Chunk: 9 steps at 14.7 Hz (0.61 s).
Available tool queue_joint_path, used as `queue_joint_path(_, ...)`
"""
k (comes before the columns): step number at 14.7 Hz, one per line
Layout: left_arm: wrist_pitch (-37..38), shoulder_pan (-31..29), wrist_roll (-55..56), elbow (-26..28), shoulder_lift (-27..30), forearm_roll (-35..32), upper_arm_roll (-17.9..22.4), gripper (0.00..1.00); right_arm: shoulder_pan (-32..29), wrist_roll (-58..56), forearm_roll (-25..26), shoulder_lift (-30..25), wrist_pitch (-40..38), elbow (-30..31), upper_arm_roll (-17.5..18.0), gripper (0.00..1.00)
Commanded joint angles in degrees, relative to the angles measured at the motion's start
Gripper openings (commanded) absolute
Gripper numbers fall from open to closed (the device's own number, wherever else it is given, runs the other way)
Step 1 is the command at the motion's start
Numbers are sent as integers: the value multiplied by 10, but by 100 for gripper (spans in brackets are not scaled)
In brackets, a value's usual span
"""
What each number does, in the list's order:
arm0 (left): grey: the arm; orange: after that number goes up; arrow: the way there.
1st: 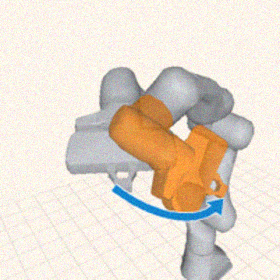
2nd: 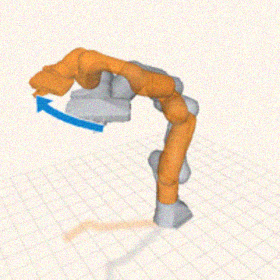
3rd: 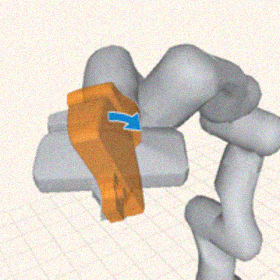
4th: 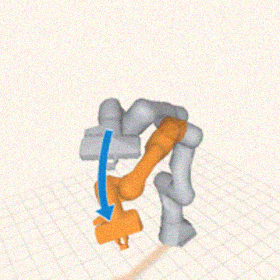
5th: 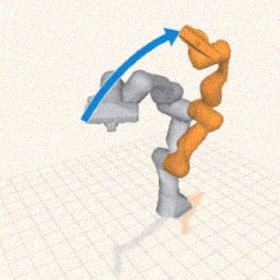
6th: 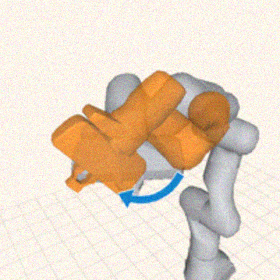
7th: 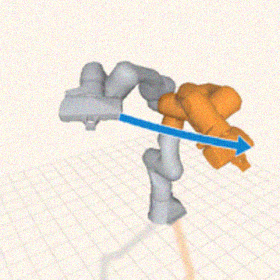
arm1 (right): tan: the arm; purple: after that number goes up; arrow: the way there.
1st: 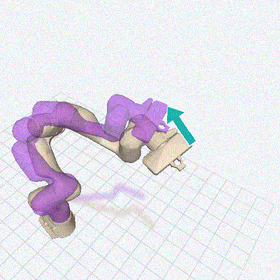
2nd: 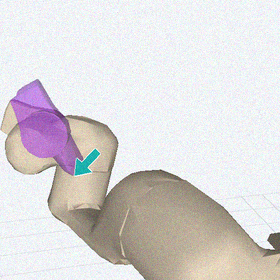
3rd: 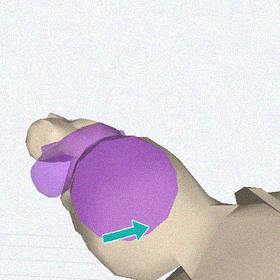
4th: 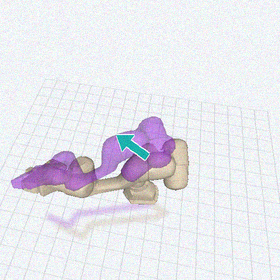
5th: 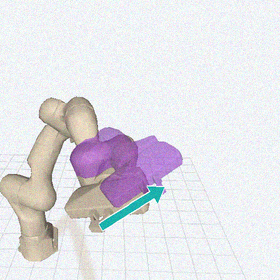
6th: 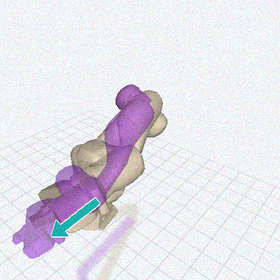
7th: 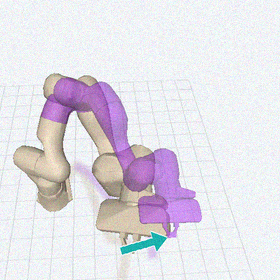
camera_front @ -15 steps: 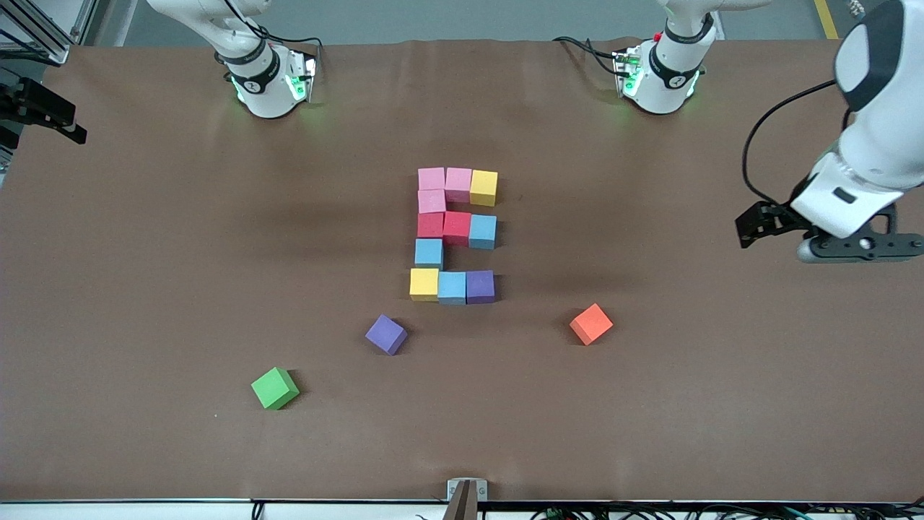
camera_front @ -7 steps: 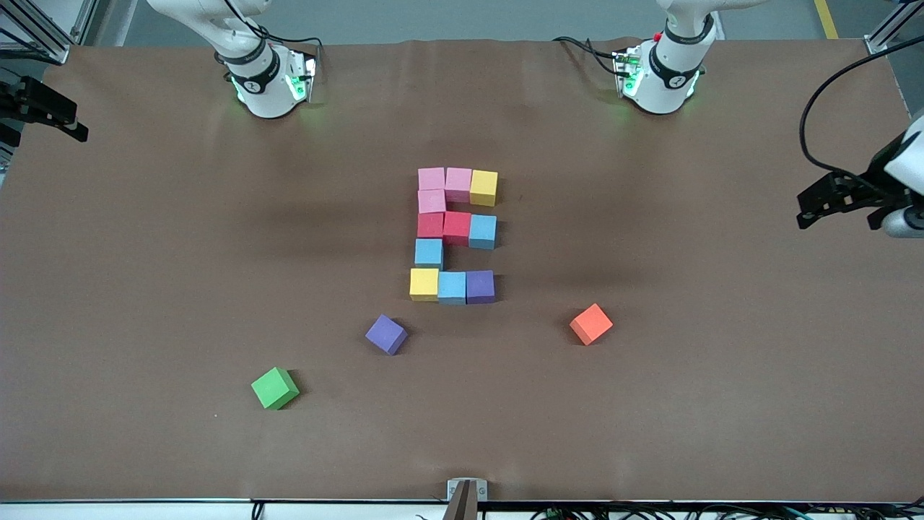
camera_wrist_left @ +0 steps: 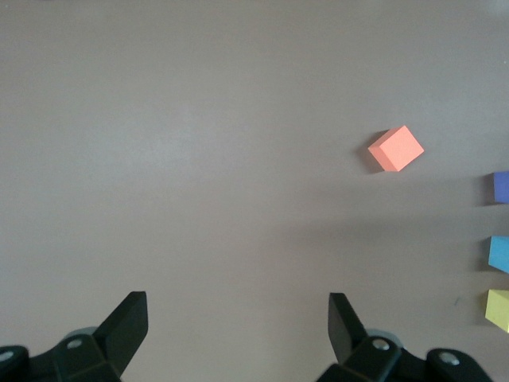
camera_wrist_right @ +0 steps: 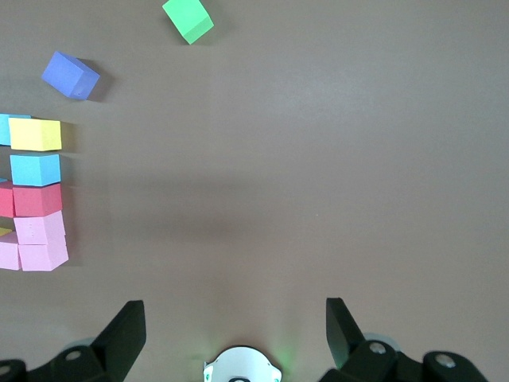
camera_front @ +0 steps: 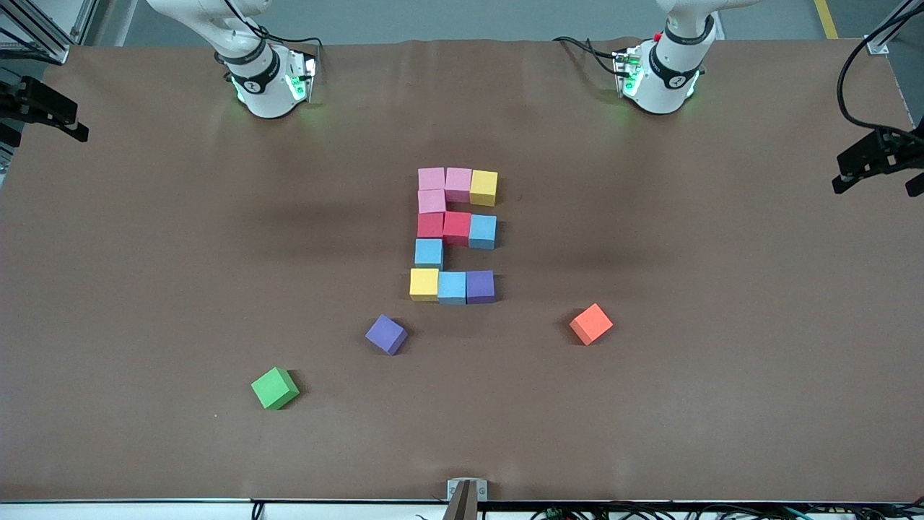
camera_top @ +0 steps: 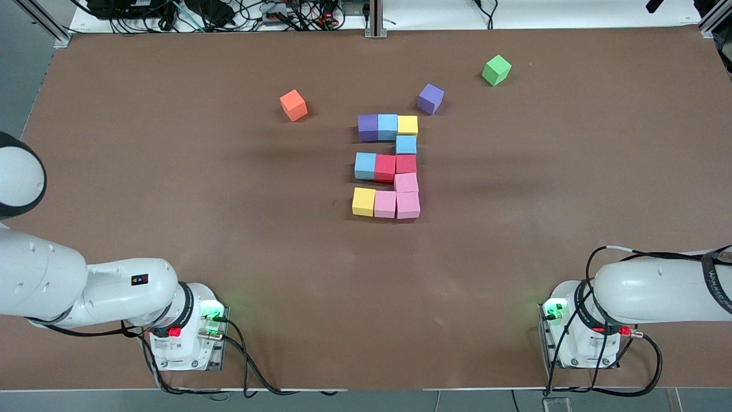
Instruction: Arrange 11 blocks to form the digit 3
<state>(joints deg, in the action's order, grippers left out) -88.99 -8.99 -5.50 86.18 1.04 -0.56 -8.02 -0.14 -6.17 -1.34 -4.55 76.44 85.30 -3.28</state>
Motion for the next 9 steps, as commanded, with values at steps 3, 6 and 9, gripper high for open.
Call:
queue_joint_path(3,-9,-3,-10,36,32,6,-2,100,2,-1,6,-5,7,2,0,100)
queue_joint_path(6,-6,-2,-9,32,26,5,-2,100,2,0,5,-7,6,6,0,100)
queue_joint_path(9,-7,-2,-7,29,22,7,-2,100,1,-1,5,-19,6,21,-2,100)
